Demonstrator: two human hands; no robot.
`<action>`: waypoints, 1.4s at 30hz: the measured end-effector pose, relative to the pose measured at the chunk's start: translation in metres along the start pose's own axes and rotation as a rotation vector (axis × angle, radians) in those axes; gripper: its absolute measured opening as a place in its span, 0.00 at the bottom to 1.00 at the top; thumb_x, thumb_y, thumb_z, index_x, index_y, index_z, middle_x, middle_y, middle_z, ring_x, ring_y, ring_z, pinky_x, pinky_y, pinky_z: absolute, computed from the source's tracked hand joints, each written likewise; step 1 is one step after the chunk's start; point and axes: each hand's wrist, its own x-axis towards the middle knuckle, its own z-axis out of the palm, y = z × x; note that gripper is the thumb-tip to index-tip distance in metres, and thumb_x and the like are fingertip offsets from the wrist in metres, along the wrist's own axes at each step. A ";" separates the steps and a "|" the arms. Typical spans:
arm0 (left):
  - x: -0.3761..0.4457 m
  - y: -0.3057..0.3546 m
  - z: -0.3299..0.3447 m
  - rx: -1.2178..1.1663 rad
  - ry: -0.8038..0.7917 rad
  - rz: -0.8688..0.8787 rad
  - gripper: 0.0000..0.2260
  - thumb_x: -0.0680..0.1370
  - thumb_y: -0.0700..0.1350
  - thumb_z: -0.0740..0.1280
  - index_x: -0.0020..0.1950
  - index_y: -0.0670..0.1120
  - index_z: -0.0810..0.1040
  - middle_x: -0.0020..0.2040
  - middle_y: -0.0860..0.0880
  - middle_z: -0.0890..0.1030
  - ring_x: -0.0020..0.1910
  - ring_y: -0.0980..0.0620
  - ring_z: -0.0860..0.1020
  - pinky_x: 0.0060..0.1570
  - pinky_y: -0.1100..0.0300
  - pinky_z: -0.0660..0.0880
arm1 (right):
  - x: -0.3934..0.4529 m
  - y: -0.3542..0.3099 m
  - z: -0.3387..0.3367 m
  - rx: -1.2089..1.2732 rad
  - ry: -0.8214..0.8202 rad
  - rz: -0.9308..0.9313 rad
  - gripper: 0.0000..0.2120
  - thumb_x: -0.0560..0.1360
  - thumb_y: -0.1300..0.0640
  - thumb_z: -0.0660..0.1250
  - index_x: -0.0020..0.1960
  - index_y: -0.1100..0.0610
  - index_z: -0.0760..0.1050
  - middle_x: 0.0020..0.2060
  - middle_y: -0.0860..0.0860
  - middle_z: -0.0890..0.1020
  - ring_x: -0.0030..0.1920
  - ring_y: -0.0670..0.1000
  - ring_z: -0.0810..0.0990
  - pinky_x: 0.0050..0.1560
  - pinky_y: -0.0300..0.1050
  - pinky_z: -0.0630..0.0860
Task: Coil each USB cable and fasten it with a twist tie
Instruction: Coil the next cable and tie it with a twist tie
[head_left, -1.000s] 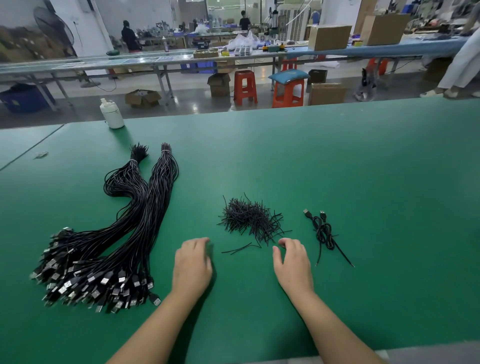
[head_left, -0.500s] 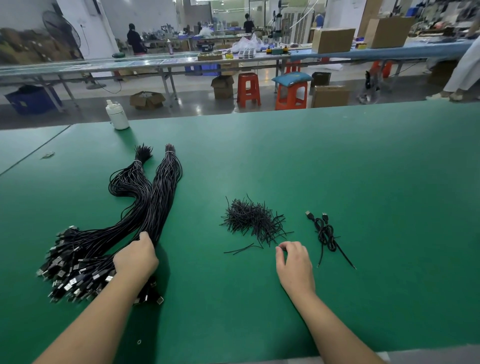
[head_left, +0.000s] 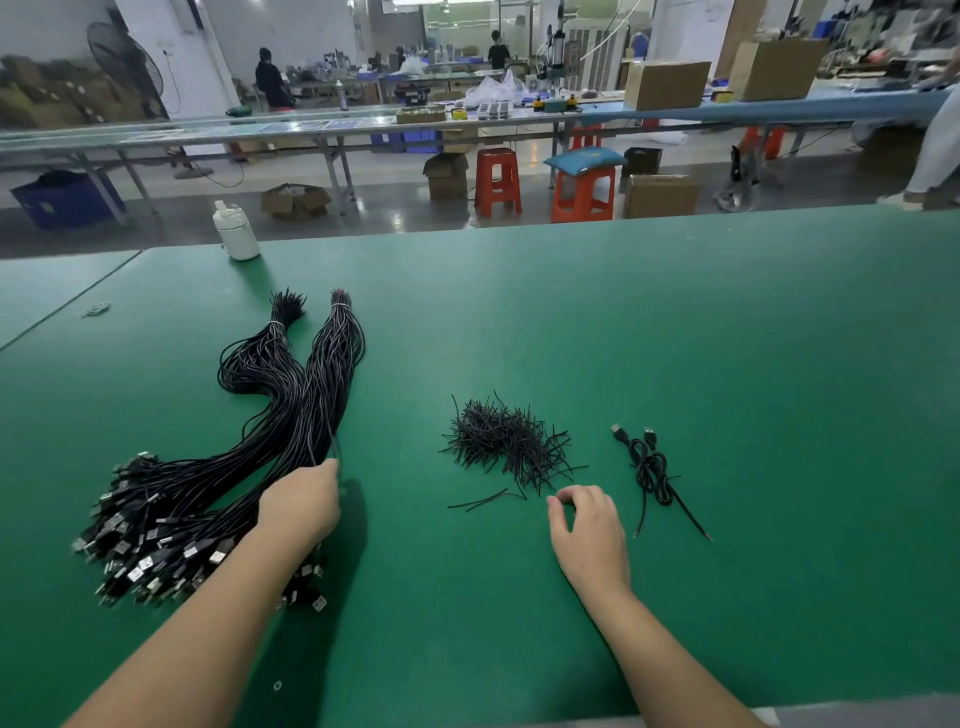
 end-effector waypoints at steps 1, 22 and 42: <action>0.000 0.004 -0.003 -0.034 -0.019 0.020 0.16 0.78 0.38 0.57 0.64 0.49 0.69 0.49 0.47 0.80 0.43 0.47 0.78 0.34 0.55 0.71 | 0.000 0.000 0.000 0.000 -0.001 0.002 0.09 0.81 0.47 0.61 0.52 0.50 0.75 0.48 0.42 0.75 0.51 0.43 0.72 0.51 0.38 0.69; -0.058 0.094 -0.007 -0.622 0.103 0.571 0.10 0.78 0.58 0.66 0.51 0.56 0.83 0.43 0.56 0.72 0.42 0.57 0.75 0.43 0.60 0.72 | -0.003 -0.003 -0.006 0.031 -0.032 -0.016 0.06 0.79 0.49 0.64 0.54 0.49 0.76 0.49 0.41 0.76 0.54 0.43 0.72 0.54 0.40 0.72; -0.098 0.147 -0.030 -1.381 -0.138 0.219 0.19 0.80 0.61 0.59 0.41 0.55 0.86 0.34 0.56 0.82 0.33 0.64 0.78 0.34 0.74 0.70 | -0.029 -0.062 -0.035 0.948 -0.411 0.129 0.11 0.84 0.54 0.57 0.59 0.53 0.78 0.39 0.53 0.86 0.48 0.53 0.85 0.57 0.45 0.77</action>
